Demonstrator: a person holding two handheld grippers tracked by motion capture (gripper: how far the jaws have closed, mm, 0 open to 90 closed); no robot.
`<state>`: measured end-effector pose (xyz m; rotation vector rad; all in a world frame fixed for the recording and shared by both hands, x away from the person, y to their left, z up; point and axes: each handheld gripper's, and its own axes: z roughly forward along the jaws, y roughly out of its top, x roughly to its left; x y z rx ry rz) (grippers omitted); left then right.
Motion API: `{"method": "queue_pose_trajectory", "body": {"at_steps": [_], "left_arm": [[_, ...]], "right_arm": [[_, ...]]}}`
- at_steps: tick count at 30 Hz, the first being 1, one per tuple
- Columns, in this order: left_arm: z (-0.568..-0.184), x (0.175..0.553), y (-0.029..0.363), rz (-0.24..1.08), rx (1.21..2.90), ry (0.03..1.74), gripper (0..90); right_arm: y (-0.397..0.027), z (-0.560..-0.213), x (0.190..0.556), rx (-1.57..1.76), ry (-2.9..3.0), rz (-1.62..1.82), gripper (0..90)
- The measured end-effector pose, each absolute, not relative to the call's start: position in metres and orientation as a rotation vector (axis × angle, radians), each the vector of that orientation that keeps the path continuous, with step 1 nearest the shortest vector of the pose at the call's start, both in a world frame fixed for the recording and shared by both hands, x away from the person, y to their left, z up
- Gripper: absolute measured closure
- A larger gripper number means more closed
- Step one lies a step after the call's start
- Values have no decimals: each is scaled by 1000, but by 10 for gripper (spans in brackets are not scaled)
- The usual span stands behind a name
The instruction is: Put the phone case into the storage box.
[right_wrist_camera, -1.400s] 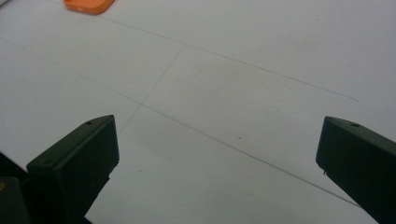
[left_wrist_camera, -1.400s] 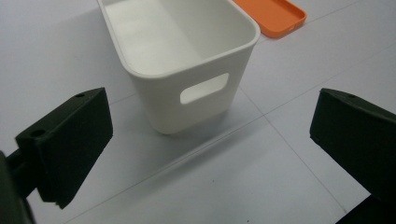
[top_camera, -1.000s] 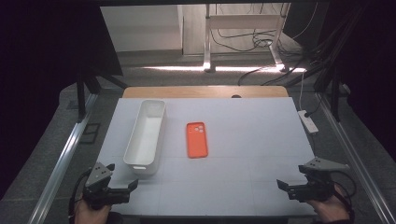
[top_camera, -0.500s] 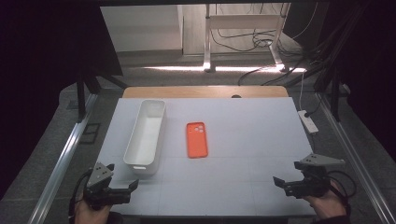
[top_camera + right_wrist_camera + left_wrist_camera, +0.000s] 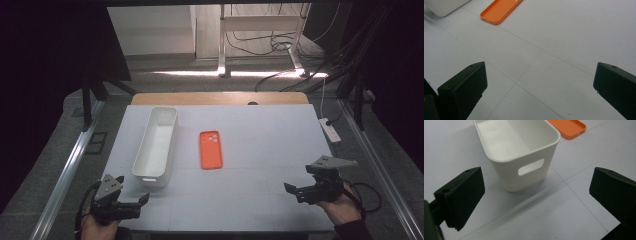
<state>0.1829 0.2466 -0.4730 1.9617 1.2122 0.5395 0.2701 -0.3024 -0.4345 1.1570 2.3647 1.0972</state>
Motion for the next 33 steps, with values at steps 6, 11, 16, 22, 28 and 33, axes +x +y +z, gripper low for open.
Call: {"method": "queue_pose_trajectory", "body": {"at_steps": [6, 11, 16, 22, 28, 33], "left_arm": [[-473, 183, 246, 538, 1964, 1219, 12], [-473, 184, 246, 538, 1964, 1227, 11], [-473, 184, 246, 538, 1965, 1219, 12], [-473, 184, 246, 536, 1965, 1215, 13], [-473, 183, 247, 531, 1956, 1217, 12], [-473, 183, 247, 532, 1954, 1217, 11]], "right_arm": [[-296, -436, 277, 1155, 2388, 1093, 0], [-290, -436, 281, 1150, 2410, 1095, 0], [-282, -437, 287, 1126, 2423, 1079, 0], [-272, -440, 297, 1100, 2442, 1071, 0], [-259, -442, 304, 1052, 2474, 1045, 0], [-251, -444, 310, 1040, 2486, 1034, 0]]}}
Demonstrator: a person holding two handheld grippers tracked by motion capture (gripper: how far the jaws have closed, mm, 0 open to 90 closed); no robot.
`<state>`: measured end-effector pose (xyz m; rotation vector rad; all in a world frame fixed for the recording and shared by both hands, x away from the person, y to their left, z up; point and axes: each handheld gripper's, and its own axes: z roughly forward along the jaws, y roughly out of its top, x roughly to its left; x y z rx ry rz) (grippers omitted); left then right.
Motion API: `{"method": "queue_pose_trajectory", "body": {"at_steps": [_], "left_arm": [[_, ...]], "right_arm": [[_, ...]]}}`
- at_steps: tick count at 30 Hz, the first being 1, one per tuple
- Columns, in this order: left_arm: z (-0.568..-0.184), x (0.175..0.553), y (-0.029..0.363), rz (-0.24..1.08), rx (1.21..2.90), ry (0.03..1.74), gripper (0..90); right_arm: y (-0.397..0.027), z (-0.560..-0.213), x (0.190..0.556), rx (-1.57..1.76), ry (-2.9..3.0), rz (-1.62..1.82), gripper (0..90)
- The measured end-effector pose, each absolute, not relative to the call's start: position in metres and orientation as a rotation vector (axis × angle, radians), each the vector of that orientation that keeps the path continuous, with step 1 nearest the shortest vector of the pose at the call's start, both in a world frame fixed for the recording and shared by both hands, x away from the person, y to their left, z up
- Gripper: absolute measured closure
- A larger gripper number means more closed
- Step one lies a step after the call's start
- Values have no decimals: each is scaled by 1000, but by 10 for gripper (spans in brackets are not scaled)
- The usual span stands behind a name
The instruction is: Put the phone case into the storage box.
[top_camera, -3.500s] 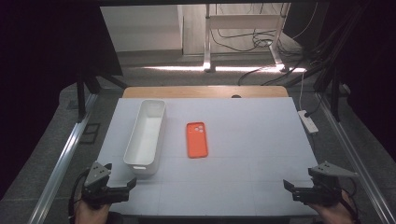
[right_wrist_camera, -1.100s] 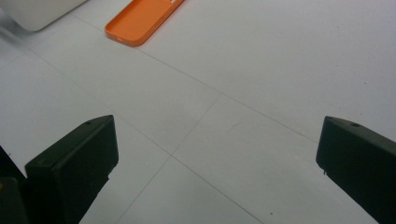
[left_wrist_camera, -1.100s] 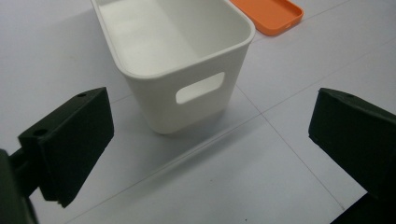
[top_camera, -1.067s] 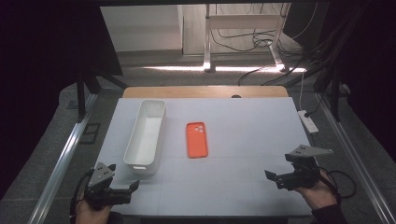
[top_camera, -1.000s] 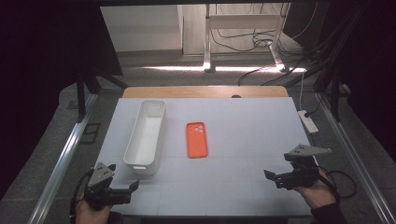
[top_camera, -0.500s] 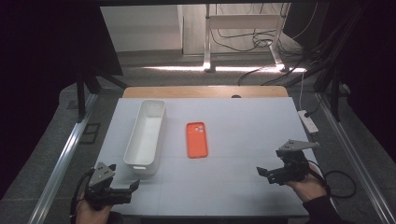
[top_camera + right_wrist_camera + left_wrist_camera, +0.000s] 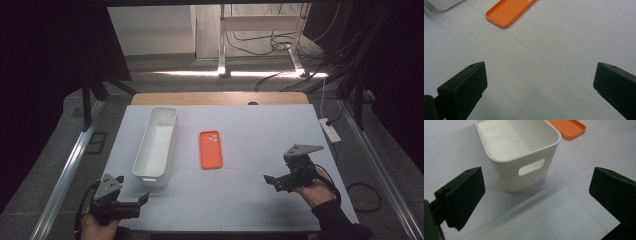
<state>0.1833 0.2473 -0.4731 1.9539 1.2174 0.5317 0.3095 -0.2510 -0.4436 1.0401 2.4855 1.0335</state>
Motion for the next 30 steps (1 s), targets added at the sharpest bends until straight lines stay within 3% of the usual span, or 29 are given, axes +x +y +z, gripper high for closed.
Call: {"method": "queue_pose_trajectory", "body": {"at_steps": [30], "left_arm": [[-473, 184, 247, 532, 1959, 1210, 12]], "right_arm": [[-206, -456, 352, 994, 2564, 1018, 0]]}}
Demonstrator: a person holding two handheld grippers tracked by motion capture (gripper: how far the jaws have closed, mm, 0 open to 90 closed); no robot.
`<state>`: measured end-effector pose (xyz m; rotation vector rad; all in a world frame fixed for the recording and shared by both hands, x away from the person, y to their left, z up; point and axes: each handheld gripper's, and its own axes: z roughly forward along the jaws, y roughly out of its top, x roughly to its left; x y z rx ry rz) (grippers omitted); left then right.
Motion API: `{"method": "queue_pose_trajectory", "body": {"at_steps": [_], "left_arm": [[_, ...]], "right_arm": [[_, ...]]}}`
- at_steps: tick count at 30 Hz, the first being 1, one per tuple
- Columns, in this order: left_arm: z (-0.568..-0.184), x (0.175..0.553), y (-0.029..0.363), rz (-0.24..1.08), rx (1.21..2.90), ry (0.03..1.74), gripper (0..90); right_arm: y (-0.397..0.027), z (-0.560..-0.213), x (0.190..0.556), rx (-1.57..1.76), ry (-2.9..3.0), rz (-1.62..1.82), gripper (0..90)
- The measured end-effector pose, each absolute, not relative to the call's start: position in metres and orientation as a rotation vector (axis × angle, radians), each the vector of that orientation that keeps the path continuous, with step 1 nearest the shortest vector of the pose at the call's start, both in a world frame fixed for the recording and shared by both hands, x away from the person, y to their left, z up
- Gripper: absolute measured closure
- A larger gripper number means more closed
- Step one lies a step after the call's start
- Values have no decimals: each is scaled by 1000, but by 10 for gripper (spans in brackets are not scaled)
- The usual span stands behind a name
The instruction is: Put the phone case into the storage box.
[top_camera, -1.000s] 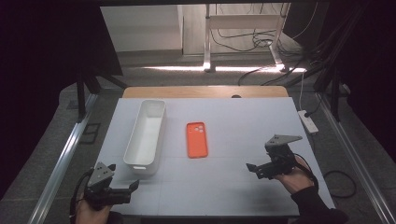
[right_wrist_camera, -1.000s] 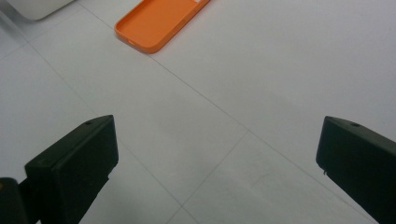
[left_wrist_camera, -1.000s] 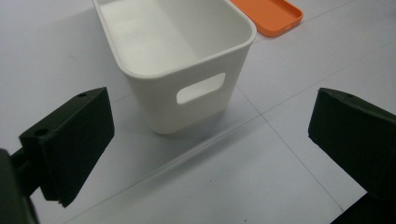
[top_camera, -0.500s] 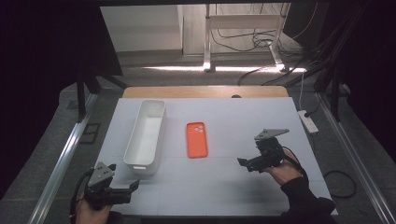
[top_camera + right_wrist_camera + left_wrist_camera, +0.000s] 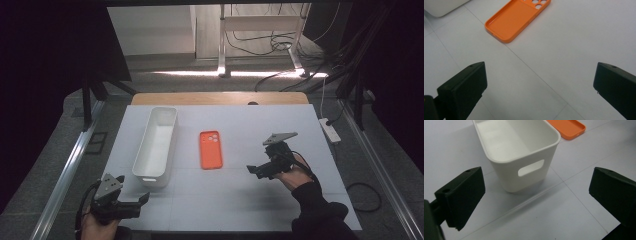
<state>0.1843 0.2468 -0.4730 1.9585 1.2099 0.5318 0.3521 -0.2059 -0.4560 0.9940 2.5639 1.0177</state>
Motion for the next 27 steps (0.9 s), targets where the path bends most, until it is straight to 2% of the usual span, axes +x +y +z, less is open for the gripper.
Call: {"method": "queue_pose_trajectory", "body": {"at_steps": [27], "left_arm": [[-473, 185, 247, 528, 1953, 1208, 13]], "right_arm": [[-160, -470, 380, 958, 2639, 1000, 0]]}}
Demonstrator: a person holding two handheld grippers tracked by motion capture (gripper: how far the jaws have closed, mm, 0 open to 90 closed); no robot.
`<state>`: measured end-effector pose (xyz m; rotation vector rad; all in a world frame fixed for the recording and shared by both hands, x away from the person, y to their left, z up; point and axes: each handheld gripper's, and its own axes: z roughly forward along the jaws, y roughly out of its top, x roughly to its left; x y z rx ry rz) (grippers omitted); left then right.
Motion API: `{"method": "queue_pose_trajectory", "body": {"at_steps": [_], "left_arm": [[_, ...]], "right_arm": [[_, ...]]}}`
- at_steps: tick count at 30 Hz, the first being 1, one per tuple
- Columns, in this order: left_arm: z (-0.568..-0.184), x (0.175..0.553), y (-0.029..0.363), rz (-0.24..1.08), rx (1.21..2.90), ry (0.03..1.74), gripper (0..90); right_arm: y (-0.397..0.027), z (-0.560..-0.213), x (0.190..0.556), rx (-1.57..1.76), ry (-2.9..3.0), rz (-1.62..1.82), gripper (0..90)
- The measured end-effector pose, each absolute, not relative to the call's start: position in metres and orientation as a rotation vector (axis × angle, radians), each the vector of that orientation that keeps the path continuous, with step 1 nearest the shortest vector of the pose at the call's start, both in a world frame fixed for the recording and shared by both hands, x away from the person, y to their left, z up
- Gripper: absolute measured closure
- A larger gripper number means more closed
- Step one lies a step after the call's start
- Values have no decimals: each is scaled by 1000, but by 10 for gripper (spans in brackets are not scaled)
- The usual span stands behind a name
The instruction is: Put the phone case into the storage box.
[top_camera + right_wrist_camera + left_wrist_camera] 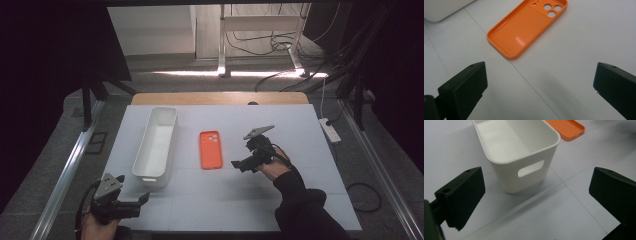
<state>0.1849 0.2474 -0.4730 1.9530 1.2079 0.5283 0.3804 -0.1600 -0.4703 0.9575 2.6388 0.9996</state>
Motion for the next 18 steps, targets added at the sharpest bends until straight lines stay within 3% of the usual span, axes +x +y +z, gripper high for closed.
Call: {"method": "queue_pose_trajectory", "body": {"at_steps": [18], "left_arm": [[-473, 185, 248, 522, 1947, 1205, 12]], "right_arm": [[-130, -476, 396, 951, 2625, 961, 0]]}}
